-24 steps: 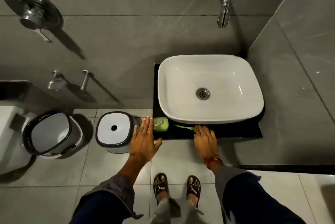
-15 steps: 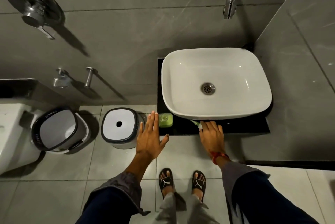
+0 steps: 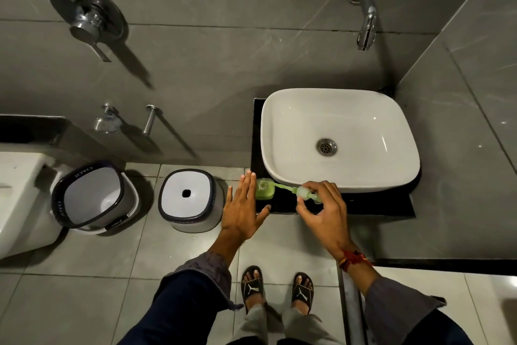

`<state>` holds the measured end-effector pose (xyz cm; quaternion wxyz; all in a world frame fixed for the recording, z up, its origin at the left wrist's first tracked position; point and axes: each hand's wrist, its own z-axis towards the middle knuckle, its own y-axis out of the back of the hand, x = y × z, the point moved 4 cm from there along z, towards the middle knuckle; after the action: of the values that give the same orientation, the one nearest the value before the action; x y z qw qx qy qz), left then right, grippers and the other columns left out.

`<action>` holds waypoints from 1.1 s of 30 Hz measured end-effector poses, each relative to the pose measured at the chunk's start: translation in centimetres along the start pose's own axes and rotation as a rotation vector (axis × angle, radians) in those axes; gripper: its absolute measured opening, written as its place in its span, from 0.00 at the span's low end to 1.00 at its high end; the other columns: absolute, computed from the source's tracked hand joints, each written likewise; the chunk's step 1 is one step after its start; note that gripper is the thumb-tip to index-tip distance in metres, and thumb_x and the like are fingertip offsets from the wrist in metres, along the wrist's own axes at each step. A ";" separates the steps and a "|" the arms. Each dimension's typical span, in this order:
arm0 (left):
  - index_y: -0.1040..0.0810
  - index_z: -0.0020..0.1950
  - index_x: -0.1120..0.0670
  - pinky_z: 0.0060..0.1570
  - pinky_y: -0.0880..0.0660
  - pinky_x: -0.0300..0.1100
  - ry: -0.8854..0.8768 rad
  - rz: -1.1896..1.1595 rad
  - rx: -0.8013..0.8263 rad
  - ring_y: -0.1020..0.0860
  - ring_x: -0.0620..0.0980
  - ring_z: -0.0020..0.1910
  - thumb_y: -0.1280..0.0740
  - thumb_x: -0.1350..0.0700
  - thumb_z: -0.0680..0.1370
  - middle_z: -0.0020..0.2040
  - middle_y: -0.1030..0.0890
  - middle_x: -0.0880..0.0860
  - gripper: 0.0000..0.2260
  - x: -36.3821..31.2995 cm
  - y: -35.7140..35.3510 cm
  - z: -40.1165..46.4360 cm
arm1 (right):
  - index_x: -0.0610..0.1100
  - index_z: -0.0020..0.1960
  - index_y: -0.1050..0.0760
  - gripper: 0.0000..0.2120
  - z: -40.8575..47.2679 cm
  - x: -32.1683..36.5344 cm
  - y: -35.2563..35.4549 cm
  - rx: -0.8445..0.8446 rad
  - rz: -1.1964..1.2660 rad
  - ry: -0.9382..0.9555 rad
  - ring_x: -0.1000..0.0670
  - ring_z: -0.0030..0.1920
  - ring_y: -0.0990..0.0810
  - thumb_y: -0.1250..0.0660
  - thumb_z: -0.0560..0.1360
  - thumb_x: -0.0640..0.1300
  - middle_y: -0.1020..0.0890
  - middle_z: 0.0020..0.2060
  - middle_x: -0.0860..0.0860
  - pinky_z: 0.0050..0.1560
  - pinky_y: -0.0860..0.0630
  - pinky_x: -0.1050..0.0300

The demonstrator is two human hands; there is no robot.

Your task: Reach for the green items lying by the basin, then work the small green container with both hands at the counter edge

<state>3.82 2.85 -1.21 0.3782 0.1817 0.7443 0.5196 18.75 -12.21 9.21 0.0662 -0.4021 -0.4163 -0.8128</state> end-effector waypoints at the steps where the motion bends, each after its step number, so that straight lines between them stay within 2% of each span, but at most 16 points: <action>1: 0.60 0.83 0.53 0.81 0.53 0.58 -0.004 0.000 0.004 0.57 0.51 0.83 0.46 0.33 0.81 0.85 0.56 0.52 0.41 0.0 -0.1 0.0 | 0.46 0.52 0.23 0.10 0.4 0.2 -0.4 0.010 -0.003 -0.011 0.51 0.47 0.24 0.28 0.72 0.43 0.20 0.45 0.52 0.48 0.26 0.62; 15: 0.61 0.83 0.53 0.80 0.58 0.55 0.002 0.002 0.005 0.58 0.51 0.83 0.46 0.33 0.81 0.84 0.58 0.51 0.41 0.3 -1.0 0.3 | 0.47 0.54 0.24 0.12 3.9 1.4 -5.2 0.237 -0.171 0.005 0.54 0.50 0.25 0.27 0.72 0.47 0.19 0.48 0.52 0.47 0.29 0.66; 18: 0.61 0.83 0.53 0.79 0.59 0.55 -0.003 0.008 0.002 0.58 0.52 0.83 0.47 0.33 0.81 0.84 0.58 0.52 0.40 0.3 -1.1 0.3 | 0.46 0.55 0.23 0.12 4.8 2.1 -6.8 0.318 -0.258 0.005 0.51 0.51 0.23 0.28 0.73 0.47 0.18 0.49 0.51 0.45 0.25 0.60; 22: 0.60 0.83 0.53 0.80 0.59 0.55 -0.010 -0.027 -0.021 0.58 0.51 0.83 0.47 0.33 0.81 0.84 0.57 0.52 0.40 0.3 -1.2 0.2 | 0.43 0.57 0.23 0.13 5.5 2.9 -9.0 0.435 -0.398 0.015 0.46 0.55 0.22 0.30 0.74 0.46 0.18 0.52 0.47 0.48 0.22 0.53; 26: 0.60 0.83 0.53 0.80 0.57 0.55 -0.008 -0.023 -0.032 0.58 0.50 0.83 0.47 0.33 0.81 0.84 0.58 0.51 0.40 0.6 -1.3 0.3 | 0.41 0.62 0.25 0.15 5.8 2.9 -10.5 0.538 -0.517 0.014 0.45 0.59 0.23 0.33 0.78 0.47 0.18 0.57 0.44 0.52 0.21 0.52; 33: 0.60 0.83 0.53 0.81 0.55 0.57 -0.011 -0.024 -0.023 0.58 0.51 0.83 0.45 0.36 0.82 0.84 0.58 0.52 0.39 0.7 -1.6 0.3 | 0.40 0.64 0.26 0.17 5.9 2.8 -11.1 0.569 -0.590 0.017 0.44 0.58 0.21 0.32 0.78 0.48 0.18 0.57 0.43 0.52 0.20 0.51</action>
<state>3.83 2.85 -2.97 0.3907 0.1710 0.7382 0.5226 15.45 -0.13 6.20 -0.0579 -0.2244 -0.7214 -0.6526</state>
